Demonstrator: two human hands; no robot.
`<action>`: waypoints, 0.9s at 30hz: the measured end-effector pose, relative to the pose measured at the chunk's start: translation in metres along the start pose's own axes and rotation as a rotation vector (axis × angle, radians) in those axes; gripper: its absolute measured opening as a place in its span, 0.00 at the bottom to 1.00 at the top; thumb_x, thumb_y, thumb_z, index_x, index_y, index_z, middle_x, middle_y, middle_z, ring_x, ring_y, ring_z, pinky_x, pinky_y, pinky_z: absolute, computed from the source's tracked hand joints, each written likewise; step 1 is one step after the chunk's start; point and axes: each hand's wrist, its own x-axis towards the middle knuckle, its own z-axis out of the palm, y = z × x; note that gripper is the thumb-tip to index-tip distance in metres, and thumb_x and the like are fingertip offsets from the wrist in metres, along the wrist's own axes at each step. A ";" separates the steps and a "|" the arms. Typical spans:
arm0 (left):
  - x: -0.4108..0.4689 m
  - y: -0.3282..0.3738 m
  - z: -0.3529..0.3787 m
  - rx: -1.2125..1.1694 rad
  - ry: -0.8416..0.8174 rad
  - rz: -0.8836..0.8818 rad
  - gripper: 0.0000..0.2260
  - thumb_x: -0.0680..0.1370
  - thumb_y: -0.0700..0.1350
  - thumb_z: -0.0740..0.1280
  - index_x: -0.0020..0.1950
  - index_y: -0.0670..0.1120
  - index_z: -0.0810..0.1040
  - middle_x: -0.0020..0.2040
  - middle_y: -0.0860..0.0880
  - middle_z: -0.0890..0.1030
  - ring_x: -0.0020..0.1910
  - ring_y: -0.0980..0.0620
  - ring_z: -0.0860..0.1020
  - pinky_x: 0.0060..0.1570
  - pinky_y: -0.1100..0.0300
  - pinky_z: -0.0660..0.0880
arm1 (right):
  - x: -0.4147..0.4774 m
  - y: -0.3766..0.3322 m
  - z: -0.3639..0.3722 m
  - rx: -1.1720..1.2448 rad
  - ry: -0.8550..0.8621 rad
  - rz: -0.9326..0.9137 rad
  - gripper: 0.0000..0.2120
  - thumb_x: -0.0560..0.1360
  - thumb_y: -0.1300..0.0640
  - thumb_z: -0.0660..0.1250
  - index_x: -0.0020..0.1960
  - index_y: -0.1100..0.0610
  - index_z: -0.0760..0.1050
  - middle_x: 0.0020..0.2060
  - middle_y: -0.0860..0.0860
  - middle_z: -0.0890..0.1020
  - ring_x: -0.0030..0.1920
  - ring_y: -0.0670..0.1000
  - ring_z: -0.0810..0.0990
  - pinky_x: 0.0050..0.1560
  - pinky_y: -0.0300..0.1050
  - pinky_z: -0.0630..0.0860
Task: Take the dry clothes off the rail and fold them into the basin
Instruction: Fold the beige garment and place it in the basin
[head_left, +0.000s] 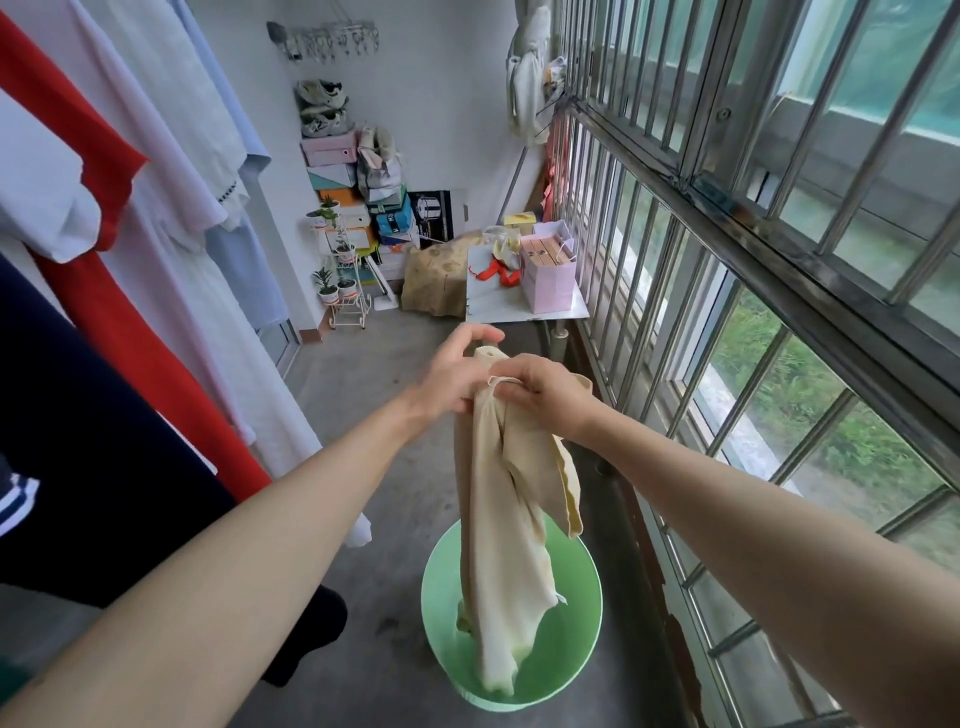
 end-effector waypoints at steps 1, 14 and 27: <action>-0.002 -0.001 -0.001 0.018 -0.056 0.045 0.24 0.68 0.43 0.65 0.64 0.51 0.67 0.44 0.49 0.75 0.38 0.55 0.73 0.41 0.60 0.71 | 0.002 0.001 0.000 0.003 0.014 -0.011 0.09 0.76 0.62 0.61 0.41 0.54 0.77 0.36 0.47 0.75 0.40 0.50 0.75 0.44 0.47 0.69; 0.013 -0.028 -0.014 0.340 0.333 0.240 0.18 0.69 0.30 0.71 0.56 0.43 0.78 0.49 0.48 0.80 0.47 0.53 0.77 0.48 0.66 0.72 | -0.031 0.029 0.010 0.019 0.370 0.048 0.06 0.70 0.51 0.70 0.43 0.49 0.74 0.50 0.48 0.74 0.52 0.49 0.73 0.56 0.47 0.73; 0.013 -0.028 -0.024 0.344 0.297 0.206 0.14 0.70 0.30 0.71 0.50 0.45 0.76 0.41 0.53 0.78 0.37 0.64 0.75 0.39 0.73 0.70 | -0.054 0.057 0.038 -0.397 0.165 0.313 0.07 0.70 0.57 0.62 0.46 0.49 0.75 0.46 0.46 0.78 0.48 0.53 0.79 0.37 0.45 0.74</action>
